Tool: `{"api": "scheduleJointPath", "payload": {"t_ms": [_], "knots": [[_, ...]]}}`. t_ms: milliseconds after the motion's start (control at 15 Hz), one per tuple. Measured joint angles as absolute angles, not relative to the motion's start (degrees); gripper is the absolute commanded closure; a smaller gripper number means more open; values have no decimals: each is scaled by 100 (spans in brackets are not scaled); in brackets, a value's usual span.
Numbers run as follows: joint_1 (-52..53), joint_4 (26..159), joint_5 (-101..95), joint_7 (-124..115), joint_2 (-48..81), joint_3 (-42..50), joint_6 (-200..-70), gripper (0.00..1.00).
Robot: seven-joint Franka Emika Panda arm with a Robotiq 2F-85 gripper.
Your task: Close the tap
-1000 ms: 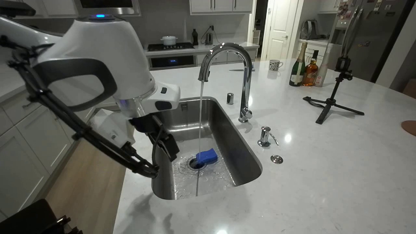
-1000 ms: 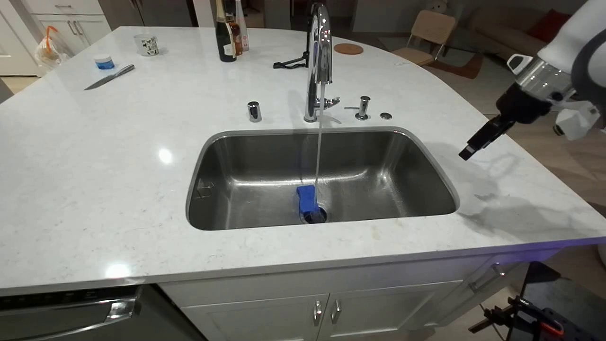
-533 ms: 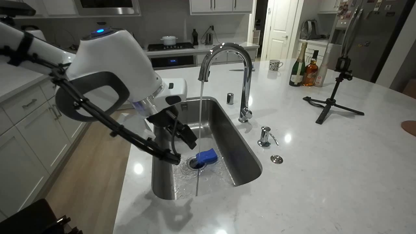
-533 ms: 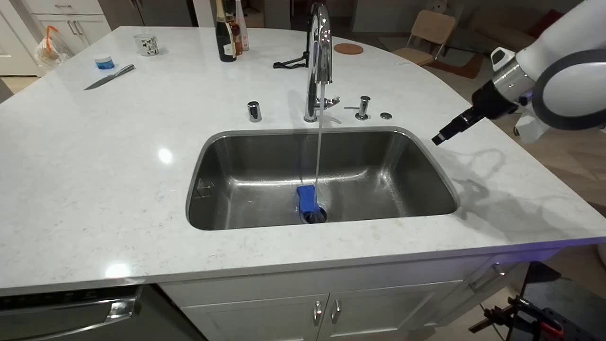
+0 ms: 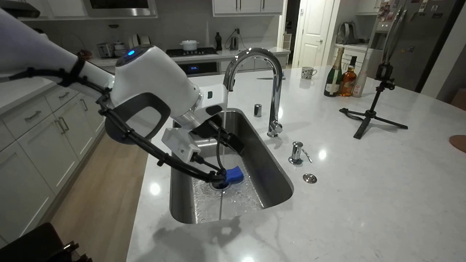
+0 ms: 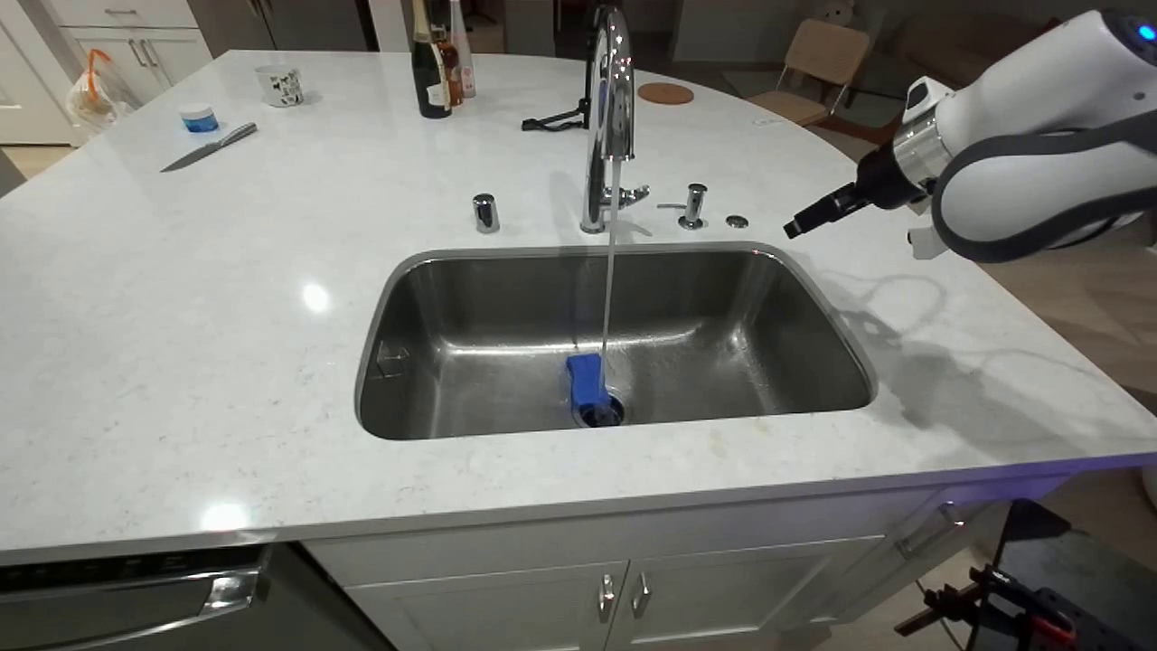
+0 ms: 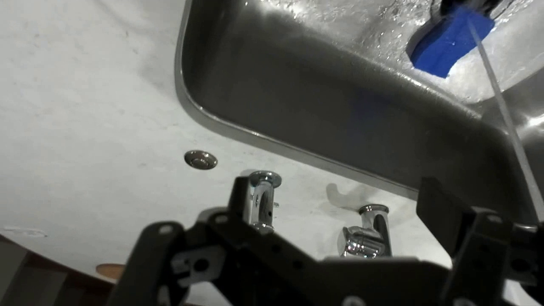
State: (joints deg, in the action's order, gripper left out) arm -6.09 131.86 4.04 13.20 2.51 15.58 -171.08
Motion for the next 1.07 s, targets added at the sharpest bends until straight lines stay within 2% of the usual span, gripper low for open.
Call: {"api": "scheduleJointPath", "payload": {"t_ms": [200,667,1067], "knots": [[-593,13137,600,1373,107,1494,-16722,0],[-578,13122,606,1372,115,1486,-16701,0],[-517,11850,1278,1180,1548,1264,-16894,0]]}}
